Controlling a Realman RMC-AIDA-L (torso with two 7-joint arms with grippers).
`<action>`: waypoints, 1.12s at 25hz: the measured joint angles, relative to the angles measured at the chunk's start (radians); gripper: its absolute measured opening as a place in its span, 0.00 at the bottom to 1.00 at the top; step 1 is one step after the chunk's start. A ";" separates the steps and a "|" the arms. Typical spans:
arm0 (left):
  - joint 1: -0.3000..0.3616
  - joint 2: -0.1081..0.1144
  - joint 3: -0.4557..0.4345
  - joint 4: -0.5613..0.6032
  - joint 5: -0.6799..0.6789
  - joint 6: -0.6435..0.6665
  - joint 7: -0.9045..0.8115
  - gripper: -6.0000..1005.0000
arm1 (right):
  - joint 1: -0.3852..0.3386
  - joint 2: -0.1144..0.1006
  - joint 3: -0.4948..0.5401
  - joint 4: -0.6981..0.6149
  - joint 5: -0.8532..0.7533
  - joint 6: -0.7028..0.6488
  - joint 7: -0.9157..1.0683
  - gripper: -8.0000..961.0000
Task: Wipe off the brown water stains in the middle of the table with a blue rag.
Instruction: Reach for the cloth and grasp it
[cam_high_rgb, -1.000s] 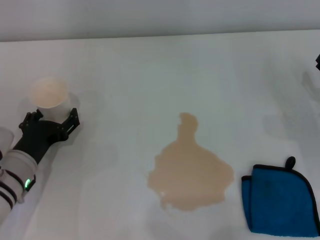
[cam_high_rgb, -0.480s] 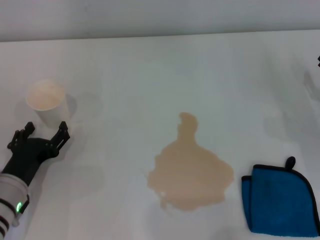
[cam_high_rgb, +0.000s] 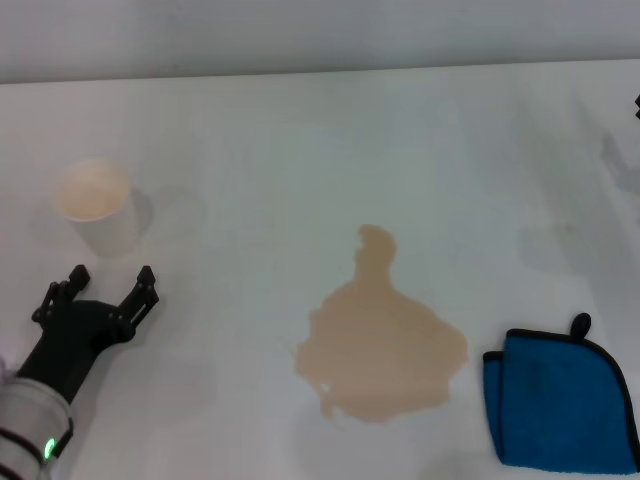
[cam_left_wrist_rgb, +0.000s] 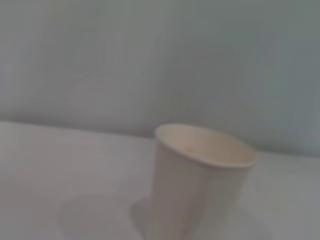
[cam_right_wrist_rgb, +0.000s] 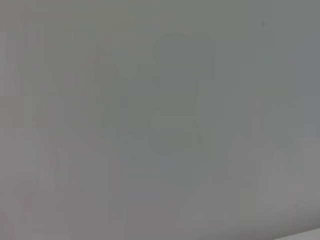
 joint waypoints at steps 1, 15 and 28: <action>0.012 0.000 0.000 0.003 0.011 0.020 0.000 0.89 | 0.000 0.000 0.000 0.000 0.000 0.003 0.002 0.82; 0.205 0.006 -0.014 -0.052 -0.044 0.411 -0.142 0.89 | -0.054 -0.056 -0.029 -0.338 -0.343 0.022 0.584 0.82; 0.138 0.007 -0.014 -0.129 -0.102 0.403 -0.244 0.89 | 0.103 -0.093 -0.082 -1.048 -1.460 0.414 1.432 0.82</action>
